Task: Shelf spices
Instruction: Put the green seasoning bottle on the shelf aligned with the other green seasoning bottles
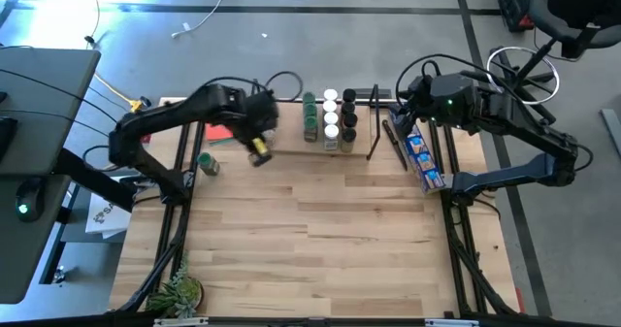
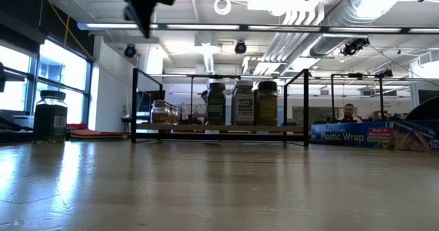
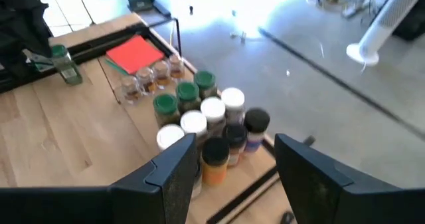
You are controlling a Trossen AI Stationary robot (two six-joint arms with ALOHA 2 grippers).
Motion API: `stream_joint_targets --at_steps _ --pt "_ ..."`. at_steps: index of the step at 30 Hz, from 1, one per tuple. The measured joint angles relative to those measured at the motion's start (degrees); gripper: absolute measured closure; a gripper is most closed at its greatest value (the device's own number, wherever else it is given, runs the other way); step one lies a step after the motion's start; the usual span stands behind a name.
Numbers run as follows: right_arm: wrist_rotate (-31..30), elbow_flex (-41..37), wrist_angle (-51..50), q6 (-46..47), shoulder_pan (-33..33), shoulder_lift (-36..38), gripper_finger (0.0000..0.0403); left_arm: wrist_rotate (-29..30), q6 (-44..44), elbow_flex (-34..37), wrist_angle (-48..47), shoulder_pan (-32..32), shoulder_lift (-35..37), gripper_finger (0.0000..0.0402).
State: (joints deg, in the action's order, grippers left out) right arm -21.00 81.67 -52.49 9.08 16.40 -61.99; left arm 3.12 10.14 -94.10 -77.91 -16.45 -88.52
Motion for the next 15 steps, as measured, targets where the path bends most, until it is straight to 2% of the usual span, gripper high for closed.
stream_joint_targets --at_steps 4,7,10,12,15 --pt "-0.01 0.00 3.26 -4.62 0.00 -0.09 0.0206 0.20 7.36 2.29 -11.28 -1.00 3.20 0.0379" --pt "-0.02 0.02 4.46 -6.26 0.00 -0.09 0.0206 -2.03 13.18 5.24 -11.75 -2.65 4.80 0.0336" --pt "-0.02 0.00 4.39 -6.49 0.00 -0.09 0.0206 -3.68 14.52 7.51 -12.24 -4.27 5.48 0.0282" --pt "-0.02 0.00 4.35 -6.53 0.00 -0.09 0.0206 -4.40 12.84 9.08 -12.06 -5.34 5.40 0.0245" --pt "0.07 0.00 4.22 -6.23 0.00 -0.09 0.0206 -3.80 3.85 10.77 -11.98 -6.03 5.30 0.0195"
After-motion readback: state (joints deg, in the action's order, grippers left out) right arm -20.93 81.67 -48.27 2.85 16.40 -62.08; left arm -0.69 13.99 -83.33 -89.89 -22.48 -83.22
